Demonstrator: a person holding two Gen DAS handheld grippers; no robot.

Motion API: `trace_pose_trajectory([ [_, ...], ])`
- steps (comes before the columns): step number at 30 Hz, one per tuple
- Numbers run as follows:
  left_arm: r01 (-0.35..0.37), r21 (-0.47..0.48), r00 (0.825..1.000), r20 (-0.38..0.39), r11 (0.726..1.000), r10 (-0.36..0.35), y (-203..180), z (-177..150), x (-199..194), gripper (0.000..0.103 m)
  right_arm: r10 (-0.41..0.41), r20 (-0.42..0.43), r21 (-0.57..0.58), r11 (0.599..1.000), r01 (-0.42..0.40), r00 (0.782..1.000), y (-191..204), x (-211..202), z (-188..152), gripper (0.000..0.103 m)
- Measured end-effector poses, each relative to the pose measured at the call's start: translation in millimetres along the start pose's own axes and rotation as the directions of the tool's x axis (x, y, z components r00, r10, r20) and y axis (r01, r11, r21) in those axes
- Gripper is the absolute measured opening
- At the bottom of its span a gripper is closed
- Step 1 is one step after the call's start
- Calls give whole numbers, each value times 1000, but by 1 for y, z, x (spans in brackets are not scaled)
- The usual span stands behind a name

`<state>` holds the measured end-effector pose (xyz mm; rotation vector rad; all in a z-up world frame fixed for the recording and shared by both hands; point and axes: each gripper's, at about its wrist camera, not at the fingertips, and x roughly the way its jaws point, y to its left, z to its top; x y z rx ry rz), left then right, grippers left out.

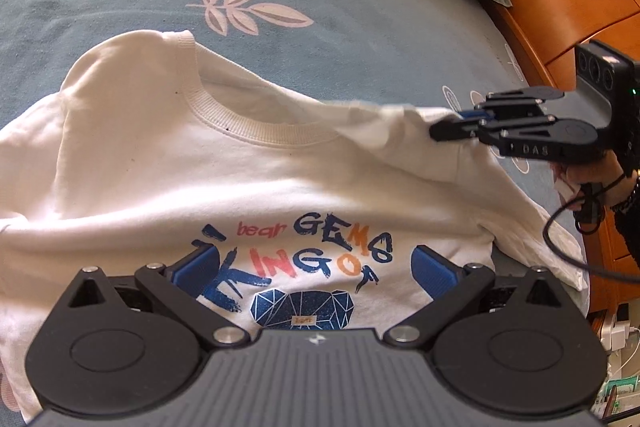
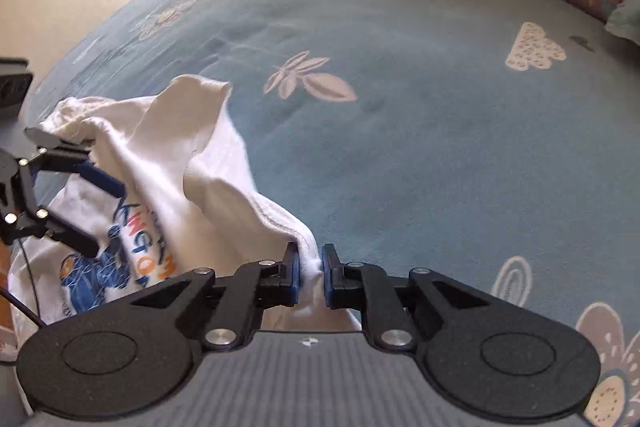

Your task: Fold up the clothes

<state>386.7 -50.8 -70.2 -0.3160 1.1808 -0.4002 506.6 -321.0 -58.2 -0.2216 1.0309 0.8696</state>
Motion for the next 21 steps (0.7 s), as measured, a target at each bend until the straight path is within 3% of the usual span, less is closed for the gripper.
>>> trace_pose_trajectory([
  [3, 5, 13, 1000, 5, 1000, -5, -4, 1, 0, 101, -77, 20, 56, 996, 76, 997, -24, -1, 9, 15],
  [7, 3, 28, 1000, 7, 1000, -3, -7, 1, 2, 101, -184, 1, 110, 977, 183, 983, -48, 15, 13, 3],
  [9, 4, 42, 1000, 9, 999, -4, -10, 1, 2, 101, -200, -14, 167, 966, 199, 980, -63, 22, 13, 3],
  [10, 3, 52, 1000, 11, 999, -3, -11, 1, 1, 101, -199, -15, 193, 961, 198, 980, -67, 23, 13, 4],
  [14, -15, 87, 1000, 12, 996, 14, -11, 0, 0, 101, -84, 65, 236, 969, 67, 994, -61, 10, 13, 14],
  [17, -27, 91, 1000, 4, 995, 27, -8, 0, 2, 101, -42, 59, 178, 984, 31, 997, -43, 15, 19, 31],
  [21, -46, 121, 999, 22, 992, 44, -4, 5, -4, 101, -10, 42, 96, 995, 6, 999, -17, 26, 28, 32],
])
